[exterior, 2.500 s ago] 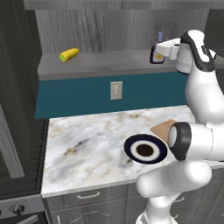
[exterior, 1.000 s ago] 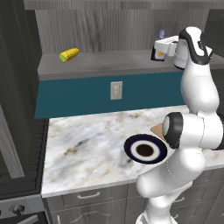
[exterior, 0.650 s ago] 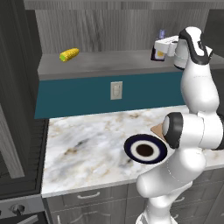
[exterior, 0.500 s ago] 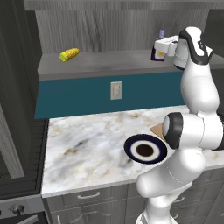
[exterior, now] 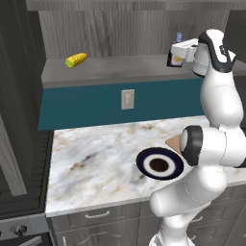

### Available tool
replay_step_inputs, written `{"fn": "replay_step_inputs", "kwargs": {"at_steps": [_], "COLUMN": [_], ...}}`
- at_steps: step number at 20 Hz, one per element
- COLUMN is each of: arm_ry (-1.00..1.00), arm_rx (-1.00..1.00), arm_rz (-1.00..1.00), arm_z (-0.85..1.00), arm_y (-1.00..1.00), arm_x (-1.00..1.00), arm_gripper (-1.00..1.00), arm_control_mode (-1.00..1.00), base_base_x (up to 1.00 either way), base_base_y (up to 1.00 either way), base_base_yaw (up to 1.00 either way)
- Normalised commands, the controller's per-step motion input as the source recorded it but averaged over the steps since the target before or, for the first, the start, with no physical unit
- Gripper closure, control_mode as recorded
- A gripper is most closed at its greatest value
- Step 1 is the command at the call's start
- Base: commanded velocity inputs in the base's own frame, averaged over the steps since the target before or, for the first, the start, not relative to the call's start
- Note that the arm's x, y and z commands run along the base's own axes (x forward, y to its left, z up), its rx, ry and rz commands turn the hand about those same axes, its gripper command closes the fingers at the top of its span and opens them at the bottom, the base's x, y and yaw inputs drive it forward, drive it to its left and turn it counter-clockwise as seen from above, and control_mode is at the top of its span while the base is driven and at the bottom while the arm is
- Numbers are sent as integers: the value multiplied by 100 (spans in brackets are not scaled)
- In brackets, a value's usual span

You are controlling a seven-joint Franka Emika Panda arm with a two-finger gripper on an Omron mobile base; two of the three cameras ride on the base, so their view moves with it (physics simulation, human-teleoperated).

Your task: Pick the fish from the plate and place it on the cutting board. Then pick the condiment bottle from the cabinet and place it next to the cutting board.

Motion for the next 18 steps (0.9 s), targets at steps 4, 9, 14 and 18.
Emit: {"fn": "replay_step_inputs", "kwargs": {"at_steps": [4, 9, 14, 18], "arm_ry": [0, 0, 0, 0], "arm_rx": [0, 0, -2, -3], "arm_rz": [0, 0, 0, 1], "arm_z": [8, 10, 7, 2], "arm_y": [0, 0, 0, 0], "arm_x": [-17, -16, -18, -27], "arm_gripper": [100, 100, 100, 100], "arm_control_mode": [-100, -100, -100, -100], "base_base_x": [0, 0, 0, 0], "base_base_y": [0, 0, 0, 0], "base_base_yaw": [0, 0, 0, 0]}}
